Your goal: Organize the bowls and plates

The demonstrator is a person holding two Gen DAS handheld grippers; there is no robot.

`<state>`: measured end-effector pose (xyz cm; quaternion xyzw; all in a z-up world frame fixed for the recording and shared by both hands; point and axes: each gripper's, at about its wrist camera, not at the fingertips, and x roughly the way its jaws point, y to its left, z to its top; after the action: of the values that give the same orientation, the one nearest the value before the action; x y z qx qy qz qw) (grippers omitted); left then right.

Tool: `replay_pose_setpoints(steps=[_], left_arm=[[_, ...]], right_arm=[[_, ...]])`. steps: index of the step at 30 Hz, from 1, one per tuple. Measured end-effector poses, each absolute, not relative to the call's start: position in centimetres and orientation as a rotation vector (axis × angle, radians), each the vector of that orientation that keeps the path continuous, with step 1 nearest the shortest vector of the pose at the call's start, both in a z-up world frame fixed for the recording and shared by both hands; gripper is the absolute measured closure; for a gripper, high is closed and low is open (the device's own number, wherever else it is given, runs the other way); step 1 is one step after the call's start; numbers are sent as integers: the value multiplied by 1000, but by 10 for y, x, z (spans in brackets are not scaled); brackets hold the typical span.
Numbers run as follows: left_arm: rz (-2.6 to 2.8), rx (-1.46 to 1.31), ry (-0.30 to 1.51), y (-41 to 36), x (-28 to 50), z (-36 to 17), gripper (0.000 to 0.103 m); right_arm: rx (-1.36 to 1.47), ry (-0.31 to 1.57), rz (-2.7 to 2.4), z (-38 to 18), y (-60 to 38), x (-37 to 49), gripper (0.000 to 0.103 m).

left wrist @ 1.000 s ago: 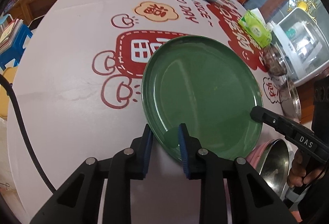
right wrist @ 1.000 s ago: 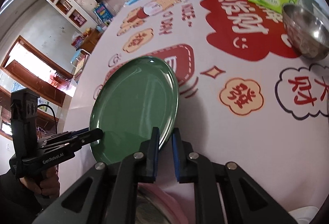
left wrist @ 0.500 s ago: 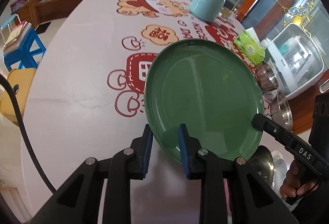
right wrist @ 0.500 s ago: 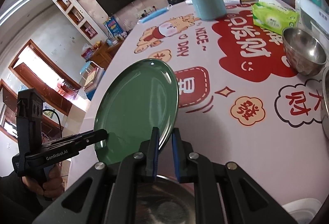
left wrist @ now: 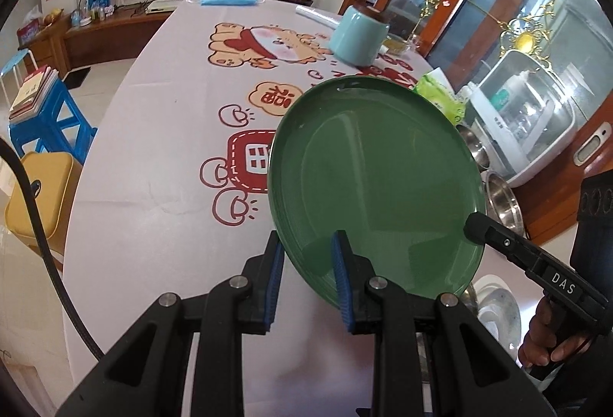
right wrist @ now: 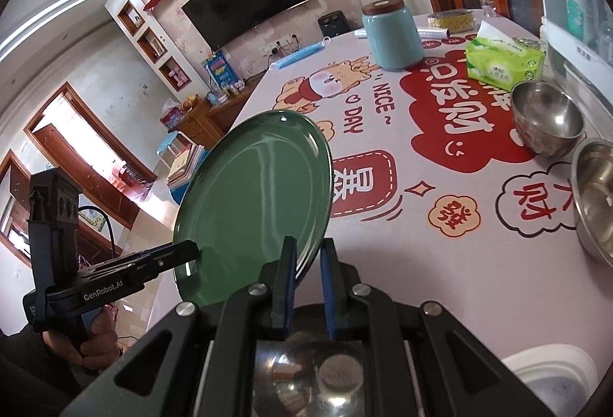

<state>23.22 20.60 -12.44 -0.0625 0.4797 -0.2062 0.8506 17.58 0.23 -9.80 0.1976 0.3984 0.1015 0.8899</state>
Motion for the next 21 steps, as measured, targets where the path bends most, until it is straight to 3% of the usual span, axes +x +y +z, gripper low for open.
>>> replay_pose_setpoints(steps=[21], left_arm=[[-617,-15,980,160,162,-90,80]], right_arm=[[455,774,24,-78,-23,67,91]])
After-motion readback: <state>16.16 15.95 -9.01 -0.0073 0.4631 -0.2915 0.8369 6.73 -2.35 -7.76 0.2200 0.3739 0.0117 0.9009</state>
